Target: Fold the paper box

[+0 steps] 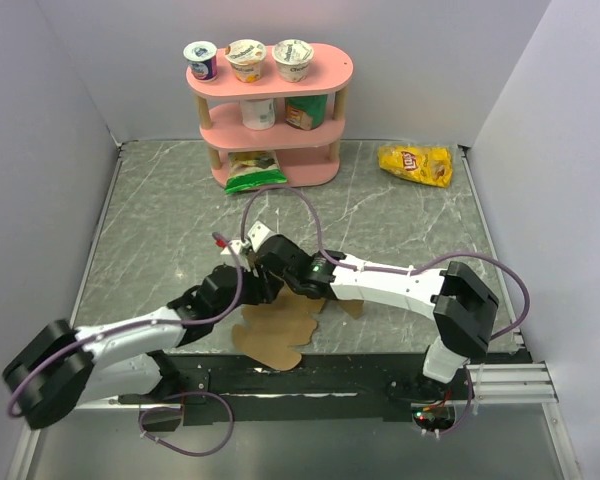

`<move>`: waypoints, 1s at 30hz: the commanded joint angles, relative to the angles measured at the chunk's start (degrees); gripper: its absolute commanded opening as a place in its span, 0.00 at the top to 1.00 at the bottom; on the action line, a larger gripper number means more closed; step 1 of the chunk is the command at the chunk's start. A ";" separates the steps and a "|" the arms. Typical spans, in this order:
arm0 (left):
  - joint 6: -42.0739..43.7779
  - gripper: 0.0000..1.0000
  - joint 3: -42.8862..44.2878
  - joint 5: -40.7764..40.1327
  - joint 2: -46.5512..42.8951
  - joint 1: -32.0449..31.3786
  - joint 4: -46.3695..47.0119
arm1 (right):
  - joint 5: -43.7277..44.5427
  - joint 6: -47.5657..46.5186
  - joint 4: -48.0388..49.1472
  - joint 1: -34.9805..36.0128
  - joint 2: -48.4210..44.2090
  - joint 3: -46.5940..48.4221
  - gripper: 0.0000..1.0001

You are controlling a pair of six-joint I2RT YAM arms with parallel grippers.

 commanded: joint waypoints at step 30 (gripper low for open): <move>-4.69 0.41 5.25 14.63 -6.51 19.97 -0.55 | -5.66 0.63 4.42 -2.12 -5.35 -5.47 1.00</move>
